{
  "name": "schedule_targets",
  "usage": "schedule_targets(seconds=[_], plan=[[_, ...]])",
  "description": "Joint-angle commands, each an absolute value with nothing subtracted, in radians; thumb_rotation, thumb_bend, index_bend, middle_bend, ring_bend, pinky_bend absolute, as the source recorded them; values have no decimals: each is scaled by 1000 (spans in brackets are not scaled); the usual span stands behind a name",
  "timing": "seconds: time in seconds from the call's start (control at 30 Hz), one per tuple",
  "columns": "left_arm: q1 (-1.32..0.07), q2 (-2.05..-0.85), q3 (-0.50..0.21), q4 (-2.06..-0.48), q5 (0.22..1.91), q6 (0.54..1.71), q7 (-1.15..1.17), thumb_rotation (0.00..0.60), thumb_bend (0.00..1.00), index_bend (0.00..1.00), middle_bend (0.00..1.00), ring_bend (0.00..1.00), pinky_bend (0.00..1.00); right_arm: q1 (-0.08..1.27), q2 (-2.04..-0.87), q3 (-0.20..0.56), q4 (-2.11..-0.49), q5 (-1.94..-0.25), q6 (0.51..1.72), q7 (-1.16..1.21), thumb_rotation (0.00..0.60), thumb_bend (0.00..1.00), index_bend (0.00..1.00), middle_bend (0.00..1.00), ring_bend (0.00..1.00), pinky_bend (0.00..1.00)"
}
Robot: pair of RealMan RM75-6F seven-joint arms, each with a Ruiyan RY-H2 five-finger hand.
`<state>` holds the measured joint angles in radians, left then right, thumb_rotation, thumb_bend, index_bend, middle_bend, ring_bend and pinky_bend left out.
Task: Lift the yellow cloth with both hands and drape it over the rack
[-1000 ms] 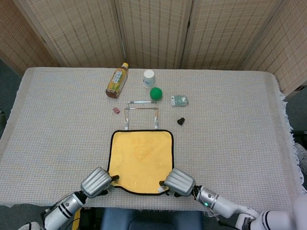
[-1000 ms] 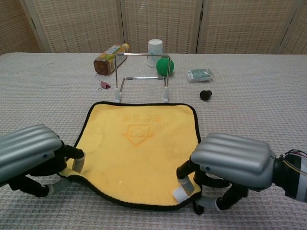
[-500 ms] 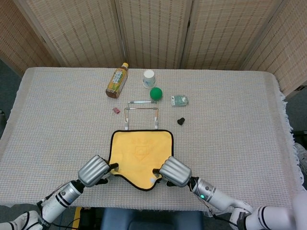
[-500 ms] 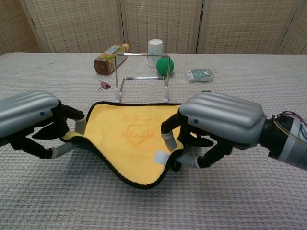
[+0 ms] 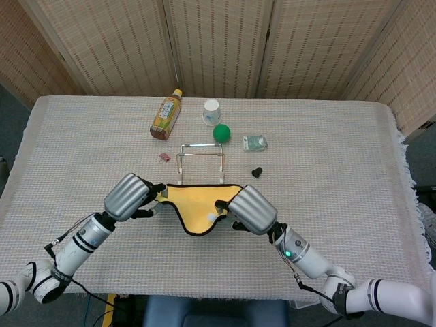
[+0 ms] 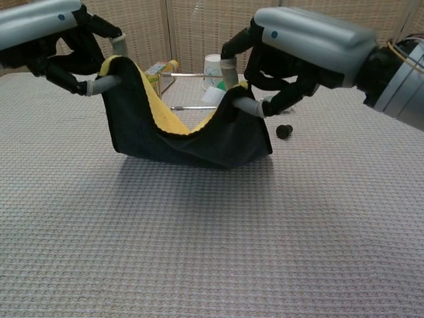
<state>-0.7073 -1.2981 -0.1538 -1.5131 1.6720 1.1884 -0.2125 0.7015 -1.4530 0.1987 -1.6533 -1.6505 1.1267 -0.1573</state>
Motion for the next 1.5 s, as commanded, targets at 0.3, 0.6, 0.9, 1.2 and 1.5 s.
schedule_targets(seconds=[0.3, 0.6, 0.9, 1.2, 1.5], plan=[[-837, -1272, -266, -1473, 1518, 1027, -253, 600, 474, 582, 1000, 860, 961, 752, -1436, 318, -1631, -1519, 1129, -191, 600, 497, 672, 942, 1000, 1000], [-916, -1296, -327, -1366, 1382, 920, -234, 600, 474, 587, 1000, 860, 960, 806, -1474, 385, -1552, -1410, 1117, -204, 600, 497, 677, 942, 1000, 1000], [-985, -1349, -372, -1251, 1263, 844, -216, 600, 474, 602, 1000, 860, 958, 865, -1522, 426, -1421, -1330, 1092, -181, 600, 497, 677, 942, 1000, 1000], [-1053, -1401, -401, -1106, 1169, 788, -154, 600, 474, 602, 1000, 859, 956, 934, -1567, 462, -1270, -1265, 1056, -139, 600, 497, 677, 942, 1000, 1000], [-1066, -1406, -419, -1086, 1099, 755, -160, 600, 474, 602, 1000, 858, 955, 972, -1602, 458, -1145, -1239, 1037, -98, 600, 497, 677, 939, 1000, 1000]])
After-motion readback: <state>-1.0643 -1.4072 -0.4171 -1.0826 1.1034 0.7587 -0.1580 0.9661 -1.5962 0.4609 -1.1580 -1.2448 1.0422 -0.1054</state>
